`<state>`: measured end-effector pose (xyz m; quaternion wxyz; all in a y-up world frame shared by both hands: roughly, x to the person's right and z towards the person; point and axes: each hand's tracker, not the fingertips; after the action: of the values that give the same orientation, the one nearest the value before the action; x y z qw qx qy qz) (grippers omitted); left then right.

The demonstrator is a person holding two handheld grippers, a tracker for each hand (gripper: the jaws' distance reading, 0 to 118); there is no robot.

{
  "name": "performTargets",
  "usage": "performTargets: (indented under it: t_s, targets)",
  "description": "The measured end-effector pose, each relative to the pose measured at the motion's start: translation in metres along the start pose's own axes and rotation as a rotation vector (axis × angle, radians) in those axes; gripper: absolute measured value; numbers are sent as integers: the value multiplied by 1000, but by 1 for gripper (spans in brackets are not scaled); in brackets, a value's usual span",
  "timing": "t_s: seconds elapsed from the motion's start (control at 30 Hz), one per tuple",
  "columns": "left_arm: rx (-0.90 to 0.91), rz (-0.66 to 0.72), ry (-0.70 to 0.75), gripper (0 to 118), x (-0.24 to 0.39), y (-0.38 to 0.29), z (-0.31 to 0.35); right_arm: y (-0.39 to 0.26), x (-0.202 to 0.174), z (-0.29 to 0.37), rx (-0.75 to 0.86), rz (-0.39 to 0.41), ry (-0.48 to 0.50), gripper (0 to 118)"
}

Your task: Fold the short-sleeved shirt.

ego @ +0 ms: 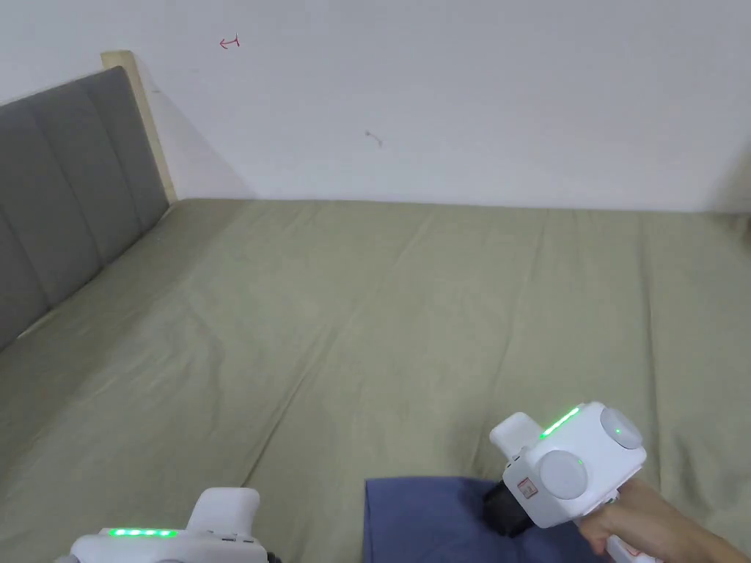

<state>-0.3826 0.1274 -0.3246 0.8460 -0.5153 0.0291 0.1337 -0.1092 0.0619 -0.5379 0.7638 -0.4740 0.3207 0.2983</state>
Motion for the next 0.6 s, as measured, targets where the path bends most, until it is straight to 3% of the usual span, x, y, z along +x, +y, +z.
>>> performTargets:
  t_s: [0.07,0.1,0.17,0.23,0.3,0.37,0.47,0.6]
  targets:
    - [-9,-22,3,1,1,4,1,-4,-13,15,16,20,-19,38]
    - [-3,-27,11,1,5,7,5,-6,-21,19,32,52,-45,2]
    - [8,-14,6,1,6,9,11,-11,-36,20,30,108,-90,2]
    - [20,-12,-8,1,6,7,14,-11,-33,20,31,97,-90,2]
    - [23,-24,2,1,8,6,20,-9,-22,40,48,-16,-57,2]
    - [33,-32,10,1,10,8,32,-8,-6,75,121,-74,-54,2]
    - [69,-33,4,1,11,12,52,-9,19,132,213,-114,-131,2]
    - [151,-67,42,1,12,27,85,-28,63,228,362,-268,-181,2]
